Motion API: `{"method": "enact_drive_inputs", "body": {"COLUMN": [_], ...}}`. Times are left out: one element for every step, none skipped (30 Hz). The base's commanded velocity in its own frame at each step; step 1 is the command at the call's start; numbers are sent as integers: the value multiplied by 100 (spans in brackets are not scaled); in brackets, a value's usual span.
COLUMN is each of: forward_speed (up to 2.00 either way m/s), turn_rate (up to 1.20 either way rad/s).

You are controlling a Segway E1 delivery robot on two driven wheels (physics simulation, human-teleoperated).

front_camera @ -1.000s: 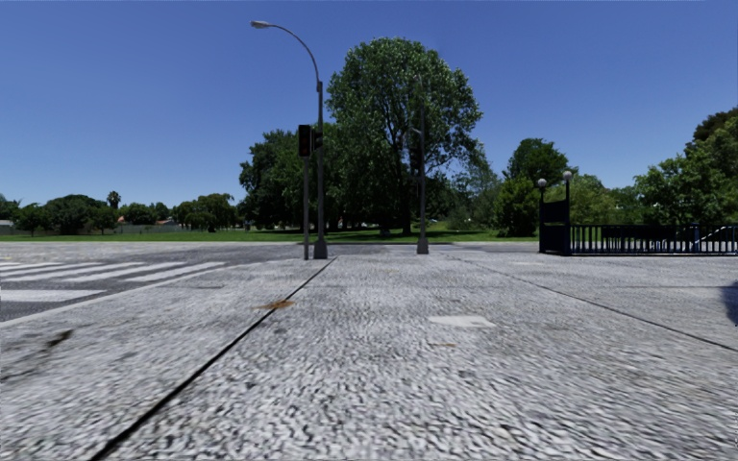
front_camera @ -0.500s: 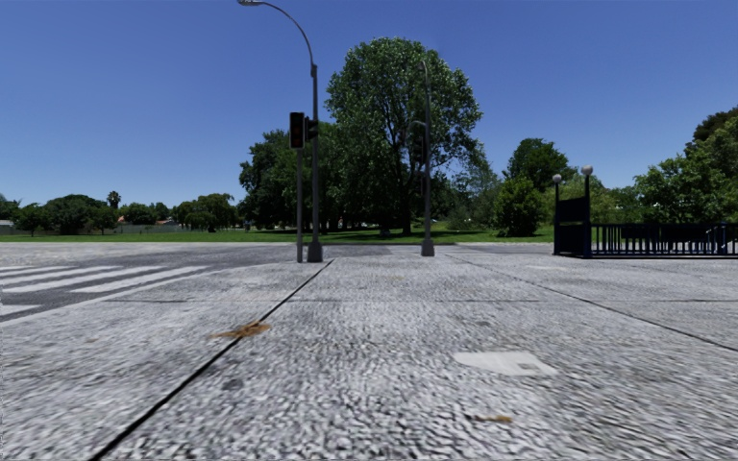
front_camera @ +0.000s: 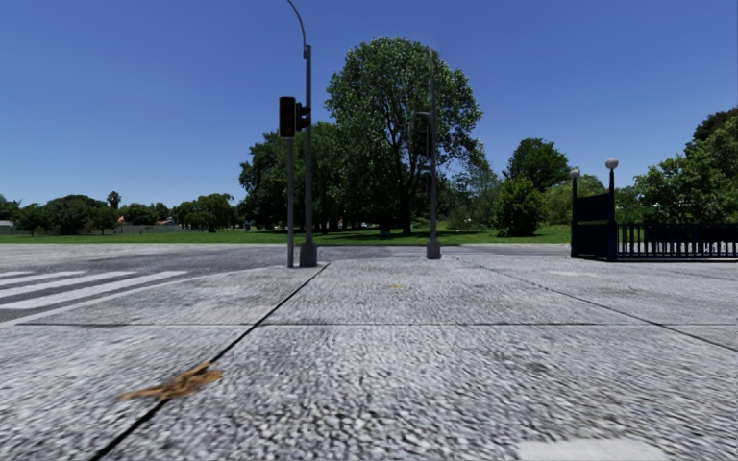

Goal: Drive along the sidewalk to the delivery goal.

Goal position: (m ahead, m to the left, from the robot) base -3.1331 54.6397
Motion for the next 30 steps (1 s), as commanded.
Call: {"method": "enact_drive_inputs", "body": {"forward_speed": [200, 200, 200, 200, 200, 200, 200, 200, 200, 200, 200, 200, 200, 200, 200, 200, 200, 200, 200, 200, 200, 200, 200, 200, 200, 200, 200, 200, 200, 200], "turn_rate": [0, 0, 0, 0, 0, 0, 0, 0, 0, 0, 0, 0, 0, 0, 0, 0, 0, 0, 0, 0, 0, 0, 0, 0, 0, 0, 0, 0, 0, 0]}}
